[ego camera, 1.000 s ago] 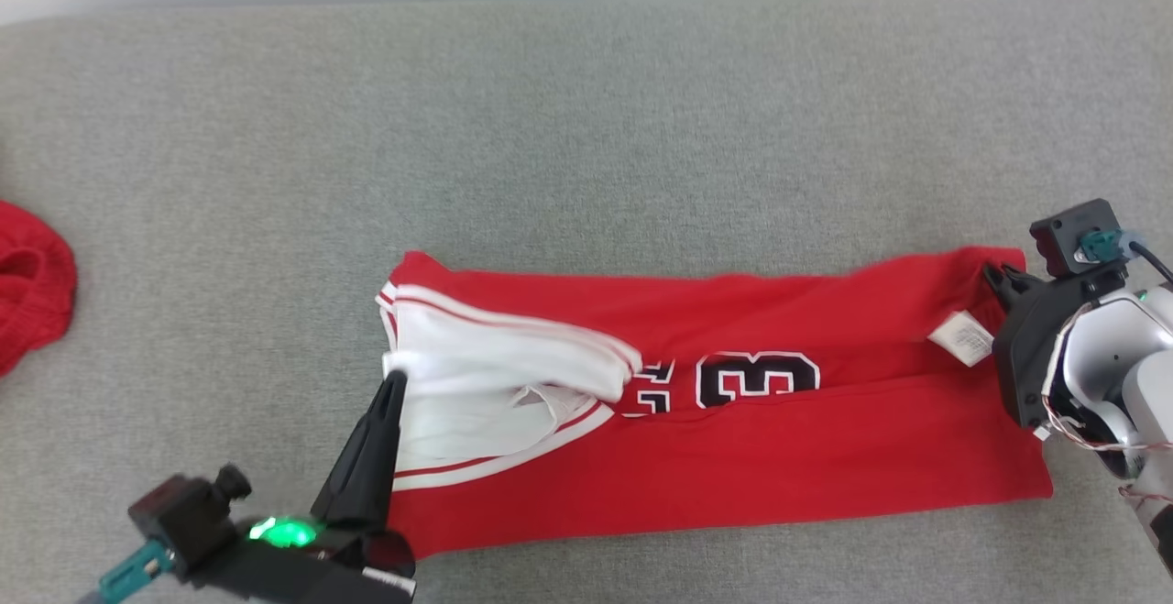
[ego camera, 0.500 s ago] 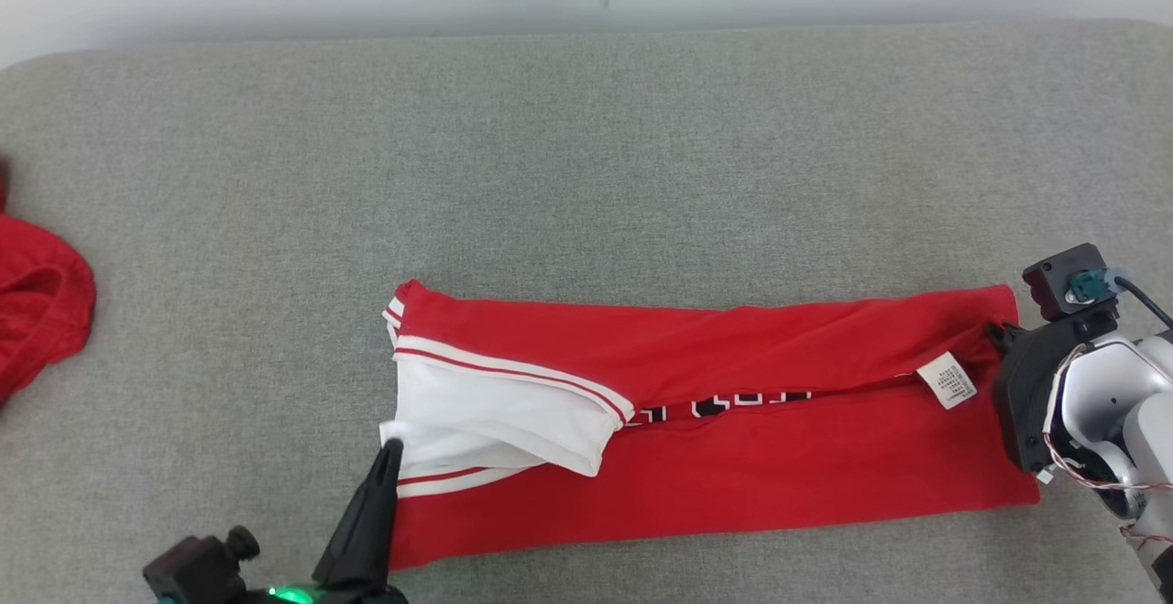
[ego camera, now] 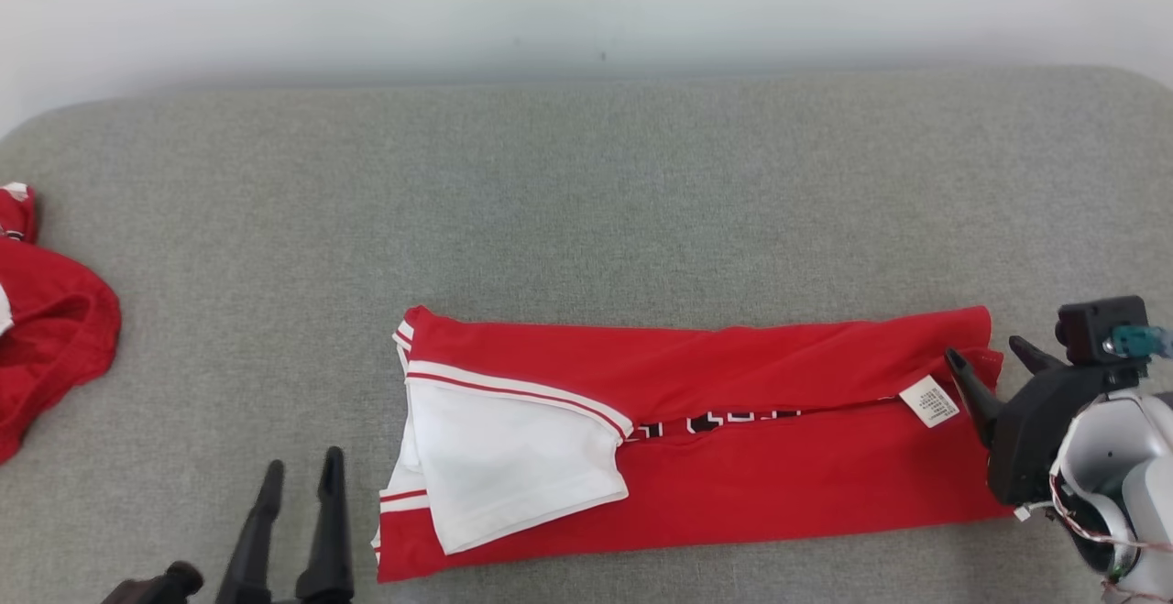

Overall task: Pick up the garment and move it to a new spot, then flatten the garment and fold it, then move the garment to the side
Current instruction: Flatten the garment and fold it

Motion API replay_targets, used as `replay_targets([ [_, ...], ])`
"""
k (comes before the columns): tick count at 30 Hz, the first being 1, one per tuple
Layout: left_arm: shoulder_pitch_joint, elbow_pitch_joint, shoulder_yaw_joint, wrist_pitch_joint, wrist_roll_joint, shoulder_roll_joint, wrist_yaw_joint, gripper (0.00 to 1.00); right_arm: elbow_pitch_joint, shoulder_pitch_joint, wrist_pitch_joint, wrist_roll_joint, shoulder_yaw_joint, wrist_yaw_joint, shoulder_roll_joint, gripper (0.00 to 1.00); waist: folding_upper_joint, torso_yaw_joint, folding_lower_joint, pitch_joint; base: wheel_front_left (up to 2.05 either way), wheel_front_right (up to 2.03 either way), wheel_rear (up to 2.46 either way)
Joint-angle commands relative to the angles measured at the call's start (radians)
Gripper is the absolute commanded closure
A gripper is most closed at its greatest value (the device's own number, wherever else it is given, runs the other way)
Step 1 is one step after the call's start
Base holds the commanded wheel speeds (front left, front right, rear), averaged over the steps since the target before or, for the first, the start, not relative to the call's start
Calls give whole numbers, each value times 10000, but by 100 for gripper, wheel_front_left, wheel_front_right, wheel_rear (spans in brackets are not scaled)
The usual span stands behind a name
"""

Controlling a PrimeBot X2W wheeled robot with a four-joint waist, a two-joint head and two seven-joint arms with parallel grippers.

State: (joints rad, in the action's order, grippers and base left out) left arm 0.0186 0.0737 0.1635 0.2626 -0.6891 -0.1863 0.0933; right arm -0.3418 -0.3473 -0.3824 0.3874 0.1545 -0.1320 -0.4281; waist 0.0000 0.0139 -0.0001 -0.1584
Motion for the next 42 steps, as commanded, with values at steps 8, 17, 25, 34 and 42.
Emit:
replay_targets([
  [8,713,-985,-2114,27,1808,1152,343,0,370,926,608,-273,-1658,27,1274,0,0,75,1,474,0,0,0],
  [17,1101,-1653,-2473,30,2371,1359,372,0,-298,945,973,-850,-2880,27,2207,0,0,80,1,646,0,0,0],
  [25,1165,-1738,-2369,29,2274,1364,375,0,-896,454,1325,-1421,-3900,27,2570,0,0,-57,1,394,0,0,0],
  [34,915,-1704,-2251,31,2273,1365,375,0,-1737,-142,1137,-2274,-4319,27,2805,0,0,-270,1,-68,0,0,0],
  [42,794,-1588,-2190,30,2393,1365,375,0,-2372,-428,1145,-2584,-4601,27,3035,0,0,-459,1,-321,0,0,0],
])
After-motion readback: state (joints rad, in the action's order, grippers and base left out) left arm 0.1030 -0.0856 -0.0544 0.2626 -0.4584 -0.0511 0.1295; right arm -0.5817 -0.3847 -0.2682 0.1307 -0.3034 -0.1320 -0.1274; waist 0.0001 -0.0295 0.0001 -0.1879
